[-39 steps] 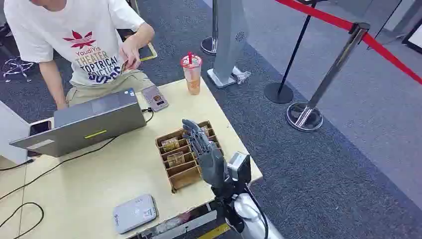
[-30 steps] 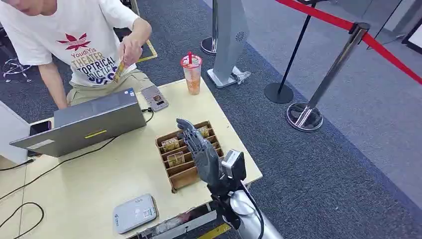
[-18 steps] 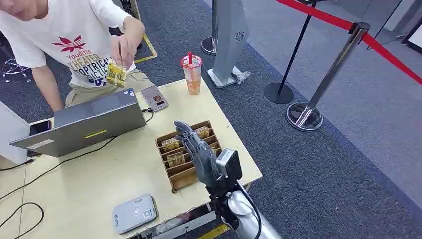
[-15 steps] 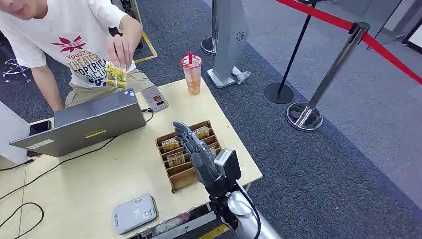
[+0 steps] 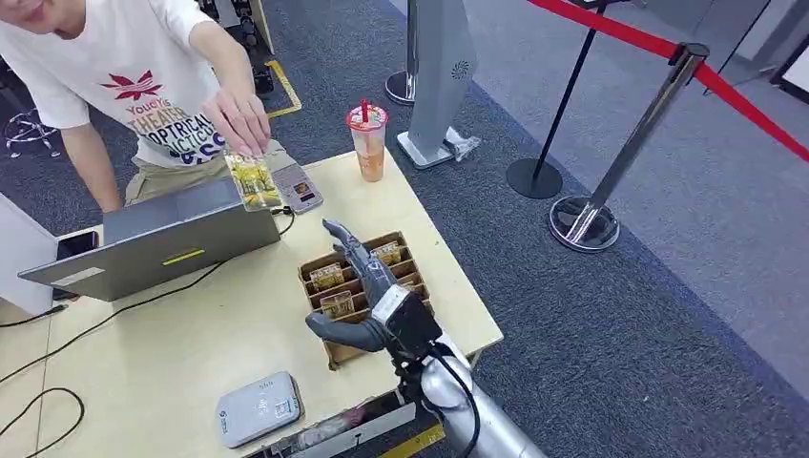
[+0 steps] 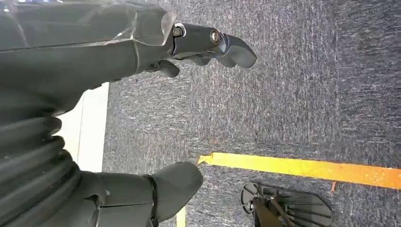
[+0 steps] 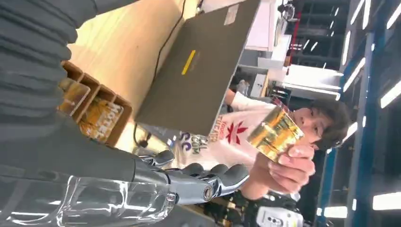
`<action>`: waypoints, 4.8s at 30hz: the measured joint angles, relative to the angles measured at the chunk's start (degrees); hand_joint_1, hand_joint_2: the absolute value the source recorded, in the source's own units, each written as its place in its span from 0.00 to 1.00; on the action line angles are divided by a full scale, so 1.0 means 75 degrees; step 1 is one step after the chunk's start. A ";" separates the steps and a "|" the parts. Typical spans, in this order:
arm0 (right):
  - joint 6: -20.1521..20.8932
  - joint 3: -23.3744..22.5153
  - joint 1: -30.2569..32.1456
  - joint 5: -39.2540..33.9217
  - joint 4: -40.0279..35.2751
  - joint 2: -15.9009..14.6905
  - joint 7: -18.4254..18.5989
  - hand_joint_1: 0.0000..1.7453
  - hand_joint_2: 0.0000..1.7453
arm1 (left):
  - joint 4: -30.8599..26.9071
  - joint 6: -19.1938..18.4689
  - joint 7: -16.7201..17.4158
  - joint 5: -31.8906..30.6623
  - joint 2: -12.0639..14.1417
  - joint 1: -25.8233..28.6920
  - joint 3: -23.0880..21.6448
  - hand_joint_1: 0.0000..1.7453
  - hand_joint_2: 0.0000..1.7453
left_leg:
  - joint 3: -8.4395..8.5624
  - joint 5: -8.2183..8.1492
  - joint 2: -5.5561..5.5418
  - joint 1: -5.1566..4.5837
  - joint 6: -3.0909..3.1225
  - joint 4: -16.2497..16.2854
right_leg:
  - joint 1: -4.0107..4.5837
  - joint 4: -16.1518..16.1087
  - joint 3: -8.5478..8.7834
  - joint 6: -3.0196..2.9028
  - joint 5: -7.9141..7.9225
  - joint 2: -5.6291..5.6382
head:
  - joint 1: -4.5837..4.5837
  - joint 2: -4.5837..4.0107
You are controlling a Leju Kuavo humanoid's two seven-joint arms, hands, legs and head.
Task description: Pass the card to the sensor for recognition and then transmit it.
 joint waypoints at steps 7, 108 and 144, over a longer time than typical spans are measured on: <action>-0.1217 0.0282 -0.0271 0.1195 0.0003 -0.0163 0.0032 0.00 1.00 | 0.0000 -0.0055 0.0003 -0.0154 -0.0006 -0.0107 -0.0070 0.00 1.00 | 0.0001 0.0000 0.0000 0.0000 0.0000 0.0001 | 0.0000 0.0000 0.0000 0.0000 0.0001 0.0000 | 0.0003 0.0000; 0.1690 0.3069 -0.1392 -0.1911 0.3183 -0.0548 0.0248 1.00 1.00 | 0.0000 0.0076 0.0108 0.0105 -0.0038 -0.0171 -0.0227 0.00 1.00 | 0.0003 0.0005 -0.0001 0.0001 -0.0004 0.0001 | 0.0001 0.0002 0.0004 -0.0003 0.0005 0.0000 | 0.0003 0.0000; 0.0696 0.2372 -0.1302 -0.2223 0.4663 -0.0609 0.0597 1.00 1.00 | 0.0000 -0.0026 0.0210 0.0149 0.0014 -0.0082 -0.0228 0.00 1.00 | 0.0008 0.0009 -0.0003 0.0000 -0.0003 0.0001 | 0.0000 0.0002 0.0009 0.0002 0.0009 -0.0003 | 0.0003 0.0000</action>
